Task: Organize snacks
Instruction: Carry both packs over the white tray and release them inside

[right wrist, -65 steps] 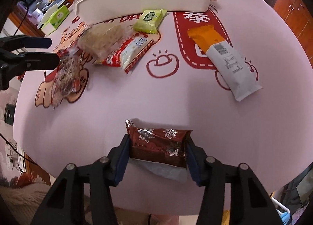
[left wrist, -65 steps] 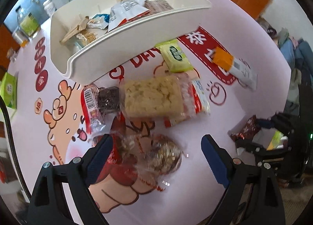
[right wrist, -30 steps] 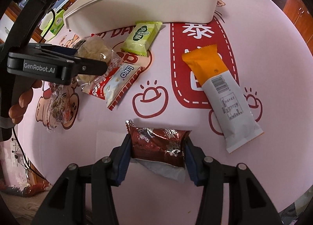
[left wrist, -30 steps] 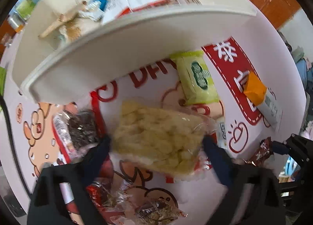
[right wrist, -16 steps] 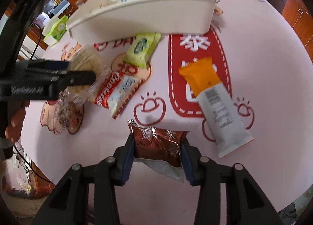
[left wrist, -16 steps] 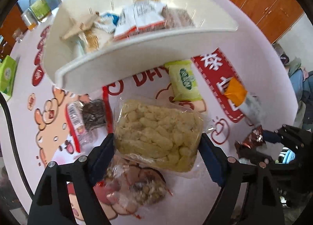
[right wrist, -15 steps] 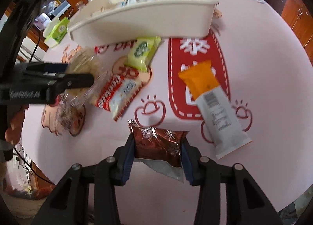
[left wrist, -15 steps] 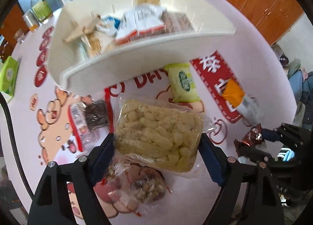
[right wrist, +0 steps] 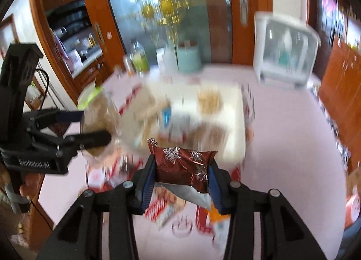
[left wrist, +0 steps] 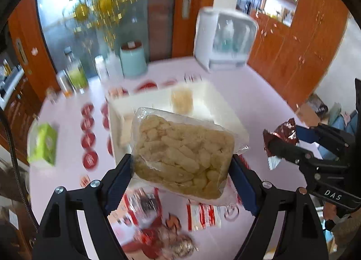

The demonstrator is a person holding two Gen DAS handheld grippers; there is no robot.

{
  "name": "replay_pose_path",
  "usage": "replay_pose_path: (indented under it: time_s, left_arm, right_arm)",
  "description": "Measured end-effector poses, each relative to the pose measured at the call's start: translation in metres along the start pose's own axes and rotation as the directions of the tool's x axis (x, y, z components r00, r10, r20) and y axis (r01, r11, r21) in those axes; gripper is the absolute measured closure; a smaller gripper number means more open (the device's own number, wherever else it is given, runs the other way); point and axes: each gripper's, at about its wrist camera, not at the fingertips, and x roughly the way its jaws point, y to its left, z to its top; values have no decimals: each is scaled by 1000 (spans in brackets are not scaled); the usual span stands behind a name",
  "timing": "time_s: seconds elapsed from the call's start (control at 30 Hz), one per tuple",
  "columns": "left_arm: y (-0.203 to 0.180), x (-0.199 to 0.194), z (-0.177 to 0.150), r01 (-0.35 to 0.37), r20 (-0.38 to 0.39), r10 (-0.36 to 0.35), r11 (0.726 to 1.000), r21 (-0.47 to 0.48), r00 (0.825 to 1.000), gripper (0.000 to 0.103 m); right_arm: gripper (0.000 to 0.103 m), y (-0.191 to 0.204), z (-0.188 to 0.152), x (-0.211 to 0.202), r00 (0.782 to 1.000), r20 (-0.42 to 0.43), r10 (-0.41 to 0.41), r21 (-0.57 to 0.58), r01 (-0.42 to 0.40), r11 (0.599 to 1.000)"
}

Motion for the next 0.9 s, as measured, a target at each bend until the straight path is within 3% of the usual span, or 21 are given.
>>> replay_pose_path:
  time_s: [0.17,0.3,0.4,0.47,0.5,0.67,0.9]
  left_arm:
    - [8,-6,42,-39,64,40,999,-14,997,20]
    - [15,8,65,-57,70,59,998,-24,996,20]
    - [19,26,73,-49,42,50,998,-31,998,16]
    - [24,41,73,-47,18,48,997,-57,999,6]
    - [28,47,73,-45,10,46,996,-78,999,5]
    - [45,64,58,-44,-33,39,988,-151,999,4]
    - [64,61,45,-57,-31,52,972,-226,998,1]
  right_arm:
    - [59,1,49,-14,992,125,-21,-10,23,1000]
    - [58,-4,81,-6,986,166,-30,20,27,999]
    - [45,-15,102,12,985,168,-27,62,17,998]
    - [16,-20,107,30,991,133,-25,83,14,996]
    - [11,-22,108,36,992,122,-25,89,15,996]
    - [9,-32,101,61,998,68,-1,150,-9,989]
    - [9,-33,83,72,1000,10,-3,139,1,990]
